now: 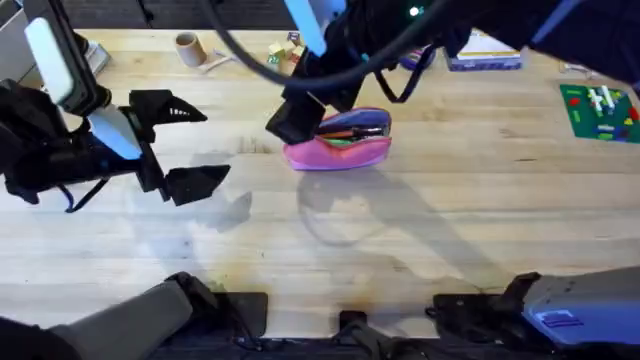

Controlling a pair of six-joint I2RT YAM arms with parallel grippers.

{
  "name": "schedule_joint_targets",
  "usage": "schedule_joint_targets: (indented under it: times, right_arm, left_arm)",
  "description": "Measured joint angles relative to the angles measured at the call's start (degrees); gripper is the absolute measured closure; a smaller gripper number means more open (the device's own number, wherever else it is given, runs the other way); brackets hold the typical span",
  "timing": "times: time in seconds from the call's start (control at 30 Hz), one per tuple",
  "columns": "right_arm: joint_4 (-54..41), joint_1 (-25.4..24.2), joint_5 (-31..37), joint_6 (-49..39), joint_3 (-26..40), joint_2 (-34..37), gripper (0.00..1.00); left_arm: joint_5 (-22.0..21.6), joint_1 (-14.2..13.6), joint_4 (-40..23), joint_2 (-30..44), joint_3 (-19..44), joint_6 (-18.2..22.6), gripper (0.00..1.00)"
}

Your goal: Unzip the bag, pick up the pens from the table one at a time and place them inside, then zip the bag closed.

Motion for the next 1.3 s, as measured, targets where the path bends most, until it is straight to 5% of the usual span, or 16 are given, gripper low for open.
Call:
schedule_joint_targets:
  times: [0.43, 1.3]
  right_arm:
    - [-6.2, 0.6, 0.0, -19.5, 0.0, 3.9, 0.004]
    - [5.8, 2.2, -0.4, -17.2, 0.0, 15.6, 0.004]
  left_arm:
    - [0.2, 0.0, -1.2, 0.0, 0.0, 0.8, 0.008]
    - [0.2, 0.0, -1.2, 0.0, 0.0, 0.9, 0.007]
